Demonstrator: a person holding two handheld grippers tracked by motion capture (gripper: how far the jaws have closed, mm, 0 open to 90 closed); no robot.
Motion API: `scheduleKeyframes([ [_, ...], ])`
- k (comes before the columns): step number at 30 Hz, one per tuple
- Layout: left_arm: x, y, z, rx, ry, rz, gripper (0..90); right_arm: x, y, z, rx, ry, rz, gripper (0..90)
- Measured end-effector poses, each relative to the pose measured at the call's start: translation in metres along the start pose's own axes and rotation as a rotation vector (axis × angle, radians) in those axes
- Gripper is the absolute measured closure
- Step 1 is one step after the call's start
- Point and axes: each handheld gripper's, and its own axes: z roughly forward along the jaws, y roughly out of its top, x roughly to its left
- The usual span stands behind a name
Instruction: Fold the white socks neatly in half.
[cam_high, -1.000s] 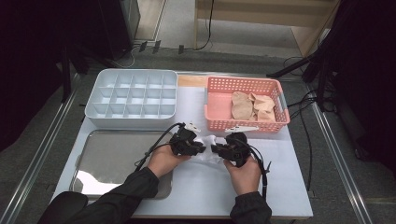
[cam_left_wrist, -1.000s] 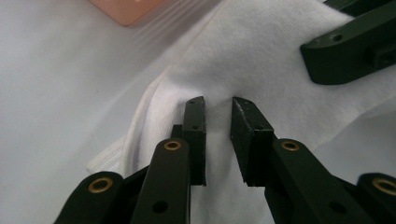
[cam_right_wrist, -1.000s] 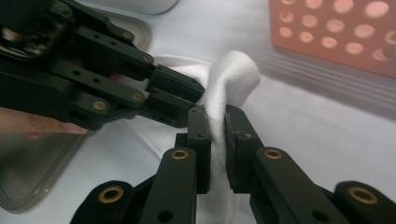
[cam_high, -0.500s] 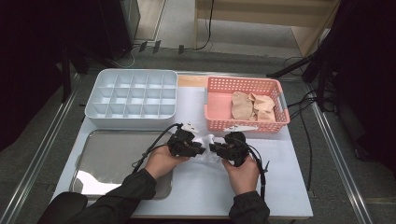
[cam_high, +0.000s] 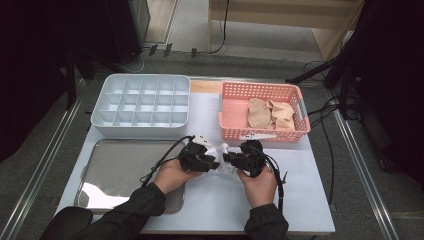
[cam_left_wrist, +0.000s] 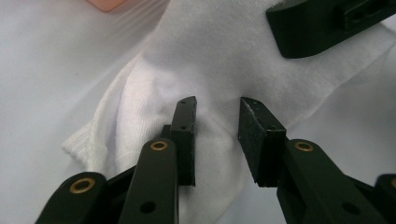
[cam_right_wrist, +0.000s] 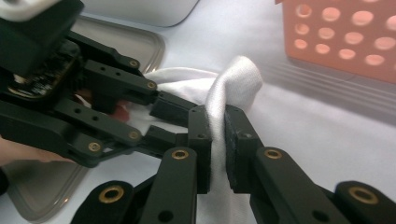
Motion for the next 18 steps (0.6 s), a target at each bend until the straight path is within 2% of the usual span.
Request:
scheduleKeyframes([
  [2,0.002,0.001,-0.006,-0.003,0.003,-0.005,68.0,-0.001,0.000,0.000,-0.002,0.003,0.010,83.7],
  [7,0.008,0.003,-0.030,-0.046,0.024,-0.013,67.5,-0.001,0.001,0.001,0.002,0.005,0.020,83.5],
  [14,0.013,0.000,-0.051,-0.061,0.049,-0.018,65.9,0.004,0.003,0.004,0.014,0.004,0.011,83.1],
  [18,0.016,-0.002,-0.061,-0.091,0.051,-0.044,65.8,0.008,0.006,0.008,0.025,0.010,-0.002,82.9],
])
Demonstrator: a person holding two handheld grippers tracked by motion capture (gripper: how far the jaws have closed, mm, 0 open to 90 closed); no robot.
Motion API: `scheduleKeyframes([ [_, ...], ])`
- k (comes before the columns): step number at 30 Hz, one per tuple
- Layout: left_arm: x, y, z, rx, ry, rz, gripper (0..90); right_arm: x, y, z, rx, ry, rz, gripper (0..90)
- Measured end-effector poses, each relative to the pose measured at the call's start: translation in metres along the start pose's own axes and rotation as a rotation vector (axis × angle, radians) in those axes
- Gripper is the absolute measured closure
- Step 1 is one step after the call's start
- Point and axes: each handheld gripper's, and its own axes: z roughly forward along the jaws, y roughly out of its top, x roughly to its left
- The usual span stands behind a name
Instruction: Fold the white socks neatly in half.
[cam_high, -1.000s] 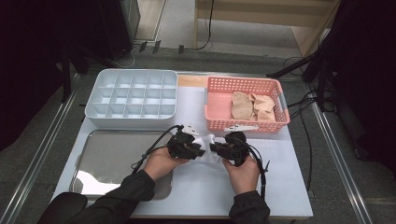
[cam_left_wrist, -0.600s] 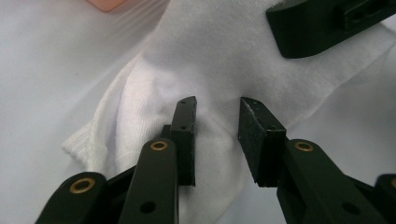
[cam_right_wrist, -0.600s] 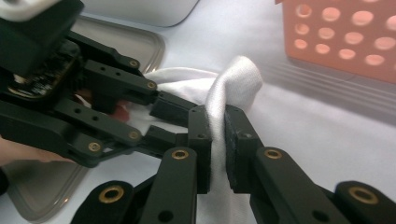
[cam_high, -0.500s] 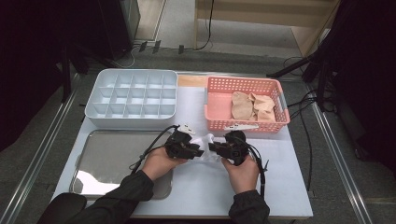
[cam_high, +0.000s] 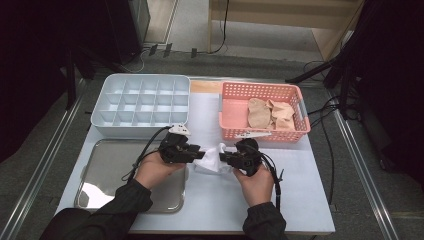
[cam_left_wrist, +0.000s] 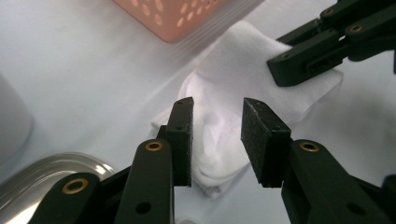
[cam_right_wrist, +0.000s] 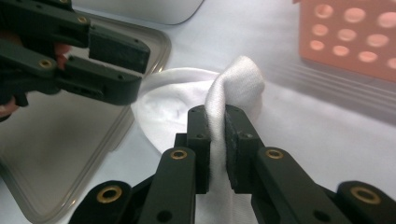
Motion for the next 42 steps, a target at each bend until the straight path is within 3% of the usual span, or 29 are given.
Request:
scheduleKeyframes([
  [19,0.014,-0.019,-0.024,-0.037,0.054,-0.064,64.7,0.014,0.013,0.027,0.060,0.041,-0.070,82.6],
  [42,0.017,-0.032,-0.029,-0.033,0.086,-0.094,64.7,0.022,0.021,0.047,0.089,0.064,-0.116,81.5],
])
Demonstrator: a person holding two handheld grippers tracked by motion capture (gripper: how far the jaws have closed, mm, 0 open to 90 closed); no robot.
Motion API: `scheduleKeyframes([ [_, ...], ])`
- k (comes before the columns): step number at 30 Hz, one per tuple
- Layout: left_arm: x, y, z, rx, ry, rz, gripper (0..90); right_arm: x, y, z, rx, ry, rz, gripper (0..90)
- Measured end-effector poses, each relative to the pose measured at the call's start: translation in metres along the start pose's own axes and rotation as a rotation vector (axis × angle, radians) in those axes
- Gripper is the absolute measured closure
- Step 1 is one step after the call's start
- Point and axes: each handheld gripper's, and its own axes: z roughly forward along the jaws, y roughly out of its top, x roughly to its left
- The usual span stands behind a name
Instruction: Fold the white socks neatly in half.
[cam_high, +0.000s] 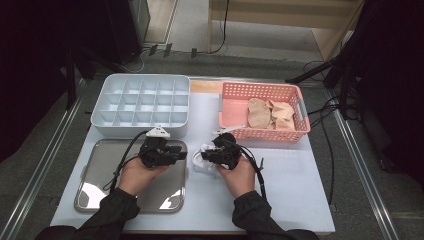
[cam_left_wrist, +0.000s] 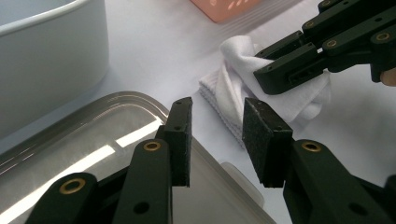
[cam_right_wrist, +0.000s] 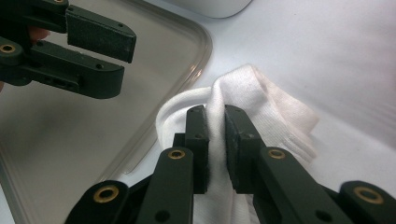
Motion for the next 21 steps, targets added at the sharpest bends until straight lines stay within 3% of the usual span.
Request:
scheduleKeyframes([
  [6,0.002,-0.001,0.001,0.002,0.005,-0.004,64.7,0.000,-0.002,0.007,0.005,0.001,-0.018,79.1],
  [14,0.004,0.002,0.005,0.006,0.005,-0.006,64.8,-0.003,-0.009,0.011,-0.022,0.054,-0.048,66.1],
  [21,0.002,0.006,0.012,0.009,-0.001,0.002,64.8,0.004,-0.011,0.009,-0.020,0.040,-0.083,61.7],
])
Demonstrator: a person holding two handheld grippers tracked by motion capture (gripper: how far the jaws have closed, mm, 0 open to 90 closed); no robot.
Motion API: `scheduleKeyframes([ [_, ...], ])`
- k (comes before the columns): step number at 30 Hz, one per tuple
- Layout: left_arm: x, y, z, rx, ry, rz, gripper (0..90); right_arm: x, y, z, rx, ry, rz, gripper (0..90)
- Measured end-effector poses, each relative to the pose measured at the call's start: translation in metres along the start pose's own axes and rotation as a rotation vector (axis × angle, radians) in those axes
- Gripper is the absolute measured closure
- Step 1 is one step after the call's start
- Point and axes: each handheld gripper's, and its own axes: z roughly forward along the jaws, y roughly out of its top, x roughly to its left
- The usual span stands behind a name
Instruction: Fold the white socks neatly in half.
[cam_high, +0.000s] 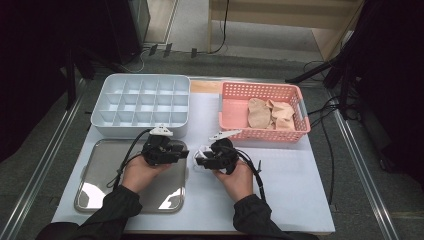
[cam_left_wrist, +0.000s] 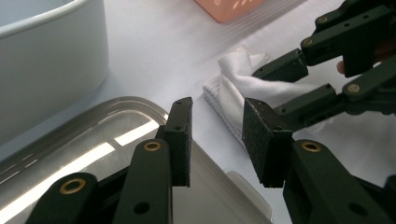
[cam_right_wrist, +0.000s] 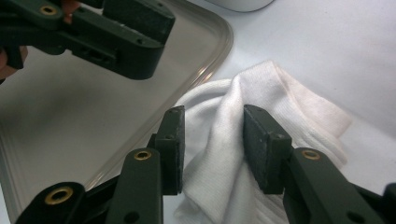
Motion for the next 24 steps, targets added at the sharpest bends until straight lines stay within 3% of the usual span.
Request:
scheduleKeyframes([
  [11,-0.005,0.018,0.016,0.003,-0.012,0.027,66.4,0.011,-0.004,-0.005,0.009,-0.030,-0.029,59.2],
  [24,-0.008,0.023,0.035,0.014,-0.012,0.042,65.6,0.013,-0.010,-0.002,-0.014,-0.033,-0.038,57.1],
])
